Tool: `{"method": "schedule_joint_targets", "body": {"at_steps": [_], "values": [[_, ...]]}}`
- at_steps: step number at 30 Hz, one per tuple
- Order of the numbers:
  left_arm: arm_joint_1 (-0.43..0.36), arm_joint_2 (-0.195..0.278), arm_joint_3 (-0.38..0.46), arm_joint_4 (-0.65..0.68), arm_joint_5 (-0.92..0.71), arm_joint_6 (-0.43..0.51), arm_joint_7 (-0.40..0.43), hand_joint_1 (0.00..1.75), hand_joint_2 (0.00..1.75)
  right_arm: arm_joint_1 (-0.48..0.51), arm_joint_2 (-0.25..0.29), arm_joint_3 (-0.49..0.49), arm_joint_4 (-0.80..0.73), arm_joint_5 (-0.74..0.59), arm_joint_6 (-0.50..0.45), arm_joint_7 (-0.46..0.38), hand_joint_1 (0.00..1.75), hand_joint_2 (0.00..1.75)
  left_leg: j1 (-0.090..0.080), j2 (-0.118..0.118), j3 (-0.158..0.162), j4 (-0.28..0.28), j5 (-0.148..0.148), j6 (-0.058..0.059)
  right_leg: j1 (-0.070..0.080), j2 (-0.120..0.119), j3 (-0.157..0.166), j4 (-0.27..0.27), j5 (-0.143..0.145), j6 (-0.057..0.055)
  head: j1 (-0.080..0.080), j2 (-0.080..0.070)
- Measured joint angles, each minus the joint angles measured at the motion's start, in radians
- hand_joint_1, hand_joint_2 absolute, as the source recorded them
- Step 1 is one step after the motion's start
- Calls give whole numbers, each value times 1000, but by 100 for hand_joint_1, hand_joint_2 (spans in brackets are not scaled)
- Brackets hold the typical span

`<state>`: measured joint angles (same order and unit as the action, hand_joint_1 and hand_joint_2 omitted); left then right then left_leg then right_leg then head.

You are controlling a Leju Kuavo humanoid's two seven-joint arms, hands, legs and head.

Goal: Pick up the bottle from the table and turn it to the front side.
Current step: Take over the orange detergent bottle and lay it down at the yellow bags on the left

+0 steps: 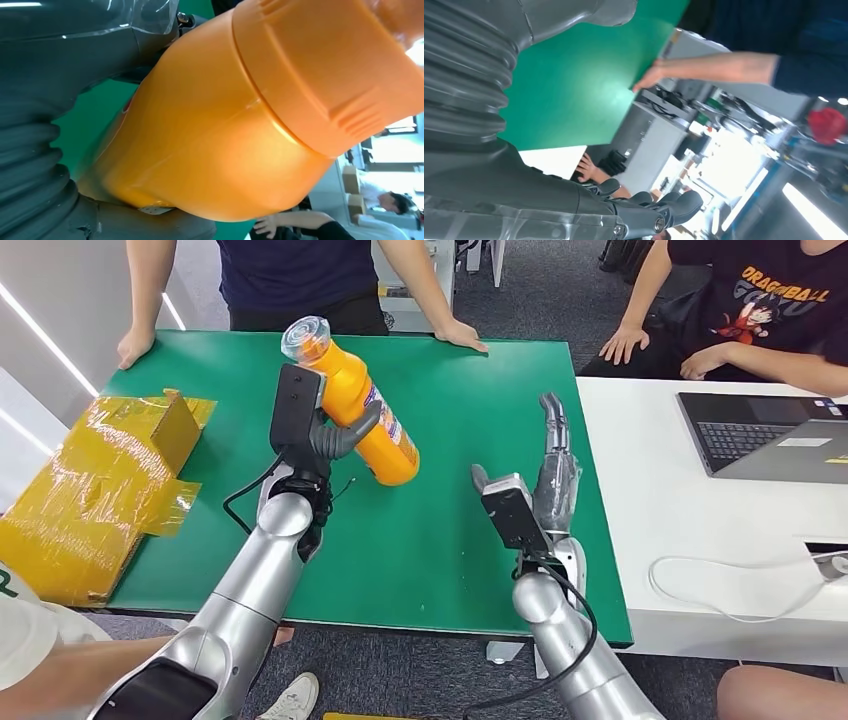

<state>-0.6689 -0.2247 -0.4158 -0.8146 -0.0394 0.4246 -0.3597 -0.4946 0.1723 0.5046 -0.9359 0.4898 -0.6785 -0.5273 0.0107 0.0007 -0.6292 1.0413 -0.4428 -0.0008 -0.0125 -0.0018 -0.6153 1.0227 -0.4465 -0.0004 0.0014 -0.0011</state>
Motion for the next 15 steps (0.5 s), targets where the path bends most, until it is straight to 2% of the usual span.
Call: {"method": "schedule_joint_targets", "body": {"at_steps": [7, 15], "values": [[37, 32, 11, -30, 6, 23, -20, 175, 175, 143, -19, 0, -238, 1, -20, -31, 0, 175, 0, 0, 0, 0, 0, 0, 0, 0, 0, 0, 0, 0, 0, 0], [79, 66, 16, -89, 15, 36, -31, 175, 175, 270, -19, 21, -412, -75, -20, -64, 0, 175, 0, 0, 0, -1, 0, 0, 0, 0, 0, 0, 0, 0, 0, 0]]}}
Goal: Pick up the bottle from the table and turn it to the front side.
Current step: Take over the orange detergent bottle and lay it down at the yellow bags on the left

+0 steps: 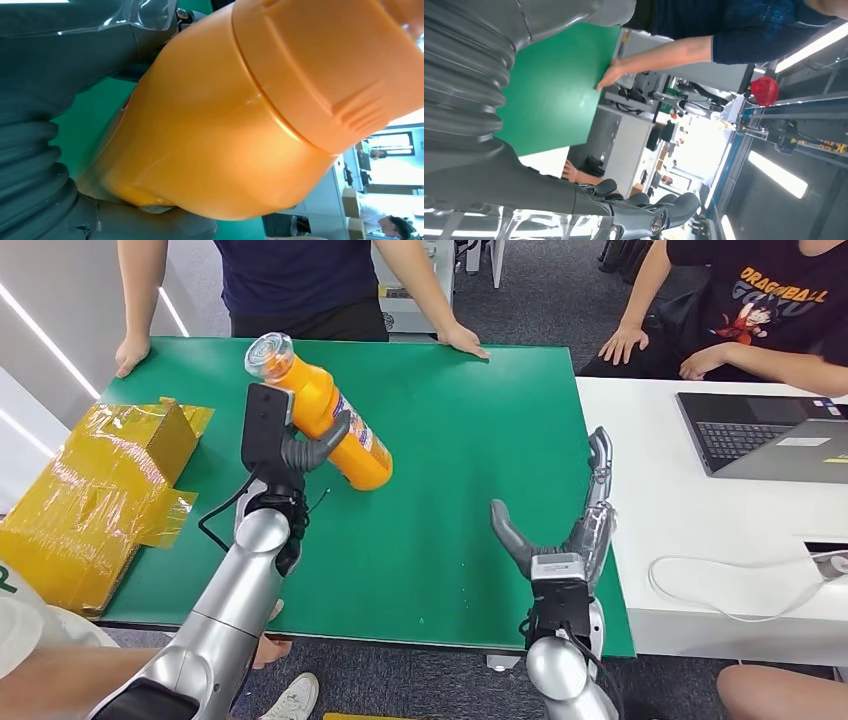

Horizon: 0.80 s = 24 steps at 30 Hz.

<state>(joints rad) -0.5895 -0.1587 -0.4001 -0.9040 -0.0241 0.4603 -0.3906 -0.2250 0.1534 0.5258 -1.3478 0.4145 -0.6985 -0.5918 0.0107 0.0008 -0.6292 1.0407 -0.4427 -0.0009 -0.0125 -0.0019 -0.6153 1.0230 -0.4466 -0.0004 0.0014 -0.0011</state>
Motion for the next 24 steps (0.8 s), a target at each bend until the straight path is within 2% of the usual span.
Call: {"method": "schedule_joint_targets", "body": {"at_steps": [12, 24], "values": [[17, 14, 1, -38, -5, -1, 3, 175, 175, 58, 0, 20, -83, 4, 0, 2, 0, 175, 0, 0, 0, 0, 0, 0, 0, 0, 0, 0, 0, 0, 0, 0], [17, 14, 1, -44, -12, 0, 4, 175, 175, 72, 0, 30, -121, 5, 0, 2, 0, 175, 0, 0, 0, 0, 0, 0, 0, 0, 0, 0, 0, 0, 0, 0]]}}
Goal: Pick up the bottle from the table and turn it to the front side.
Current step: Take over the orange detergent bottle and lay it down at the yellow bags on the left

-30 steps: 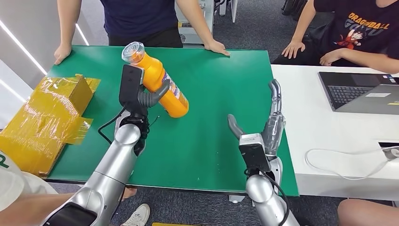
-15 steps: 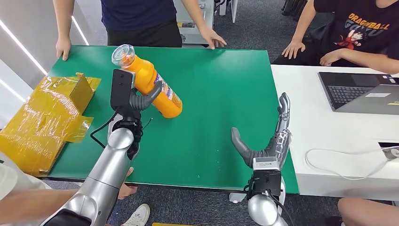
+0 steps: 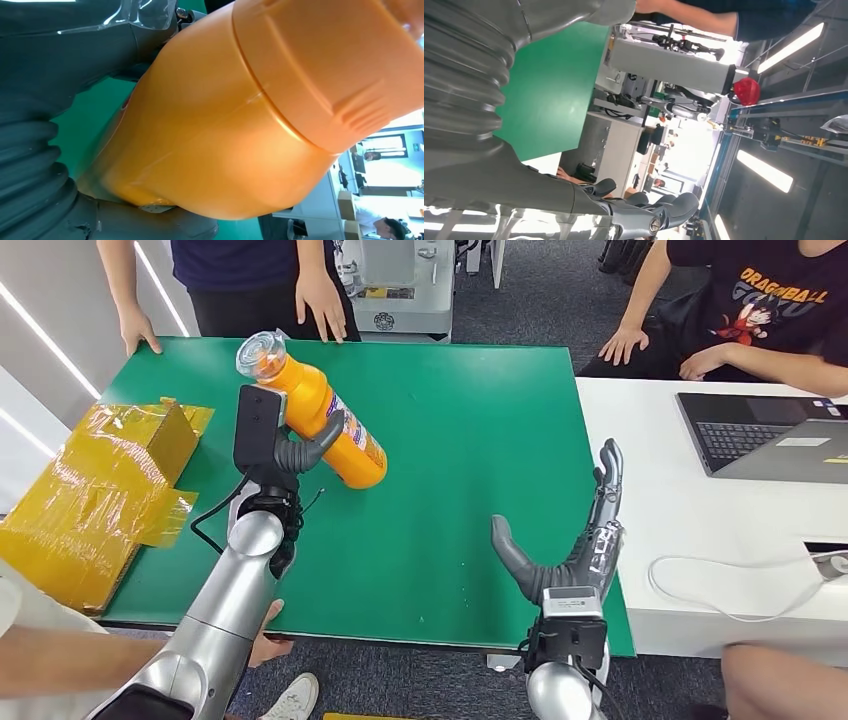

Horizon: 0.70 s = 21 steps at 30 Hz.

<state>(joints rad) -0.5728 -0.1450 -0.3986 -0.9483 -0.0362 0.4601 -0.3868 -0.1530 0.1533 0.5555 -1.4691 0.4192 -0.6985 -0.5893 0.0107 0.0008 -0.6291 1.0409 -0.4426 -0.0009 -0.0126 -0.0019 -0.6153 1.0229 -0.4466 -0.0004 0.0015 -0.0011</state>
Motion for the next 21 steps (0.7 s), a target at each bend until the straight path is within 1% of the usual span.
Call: {"method": "schedule_joint_targets", "body": {"at_steps": [13, 21], "values": [[-1, 3, 0, -16, -19, -13, 14, 175, 175, 4, 0, 3, -12, -28, 0, -11, 0, 175, 0, 0, 0, 0, 0, 0, 0, 0, 0, 0, 0, 0, 0, 0], [-2, 35, 7, -43, -26, -29, 28, 175, 175, 25, -2, 25, -30, -68, 0, -24, 0, 175, 0, 0, 0, 0, 0, 0, 0, 0, 0, 0, 0, 0, 0, 0]]}}
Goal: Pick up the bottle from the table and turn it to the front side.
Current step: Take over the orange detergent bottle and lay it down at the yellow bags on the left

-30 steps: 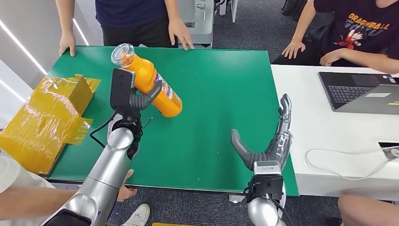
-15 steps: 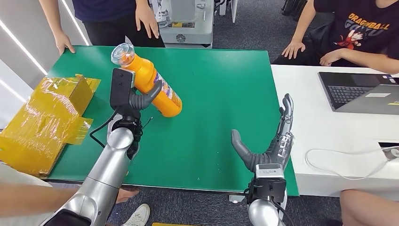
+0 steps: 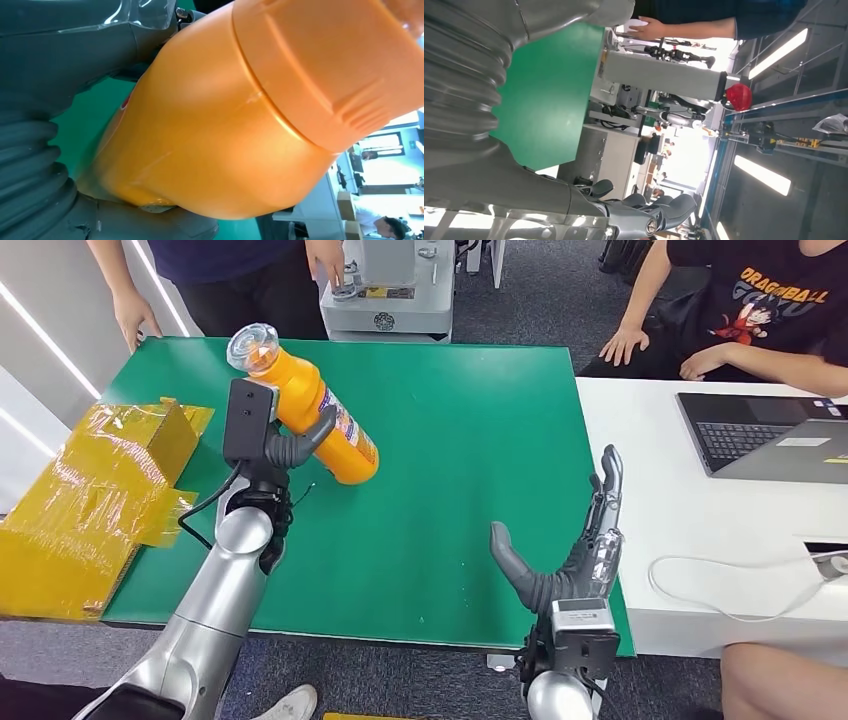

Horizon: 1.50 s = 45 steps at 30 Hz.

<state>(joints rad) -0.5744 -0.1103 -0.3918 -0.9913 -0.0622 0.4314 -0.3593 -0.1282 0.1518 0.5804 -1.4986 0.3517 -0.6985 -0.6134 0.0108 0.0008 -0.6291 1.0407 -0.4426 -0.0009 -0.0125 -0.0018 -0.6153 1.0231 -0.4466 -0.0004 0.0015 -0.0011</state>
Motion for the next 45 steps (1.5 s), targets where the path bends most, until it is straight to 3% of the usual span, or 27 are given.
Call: {"method": "schedule_joint_targets", "body": {"at_steps": [3, 8, 12, 15, 25, 34, 45], "values": [[-3, 28, 2, -10, -39, -2, 13, 175, 175, 18, 0, 4, -5, -9, 0, -1, 0, 175, 0, 0, 0, 0, 0, 0, 0, 0, 0, 0, 0, 0, 0, 0], [-34, 112, 2, -19, -234, -13, 77, 175, 175, 73, 0, 6, -37, 4, 0, 9, 0, 175, 0, 0, 0, 0, 0, 0, 0, 0, -1, 0, 0, 0, 0, 0], [-139, 195, -4, 46, -456, -51, 95, 175, 175, 122, 0, 3, -84, 31, 0, 25, 0, 175, 1, 1, 0, 0, 1, -1, 0, 1, -1, 1, 0, -1, 0, 0], [-230, 244, -14, 113, -536, -76, 89, 175, 175, 145, 0, -2, -111, 37, 0, 31, 0, 175, 0, 2, 0, 0, 1, -1, 0, 2, -1, 1, 1, -2, 0, 0], [-317, 292, -46, 206, -593, -92, 86, 175, 175, 163, 3, -6, -142, 39, 0, 39, 0, 175, 0, 2, 0, 0, 1, -1, 0, 2, -1, 1, 1, -1, 0, 0], [-425, 343, -154, 343, -837, -157, 46, 175, 175, 162, 22, -32, -184, 72, 54, 89, 0, 175, 0, 4, 1, 0, 1, -1, 0, 4, -1, 1, 1, -2, 0, 0], [-428, 512, -338, 416, -1147, -152, 18, 175, 175, 174, 24, -64, -193, 62, 109, 64, 0, 175, 1, 5, 1, -1, 1, -1, 0, 5, -2, 2, 0, -2, 0, 0]]}}
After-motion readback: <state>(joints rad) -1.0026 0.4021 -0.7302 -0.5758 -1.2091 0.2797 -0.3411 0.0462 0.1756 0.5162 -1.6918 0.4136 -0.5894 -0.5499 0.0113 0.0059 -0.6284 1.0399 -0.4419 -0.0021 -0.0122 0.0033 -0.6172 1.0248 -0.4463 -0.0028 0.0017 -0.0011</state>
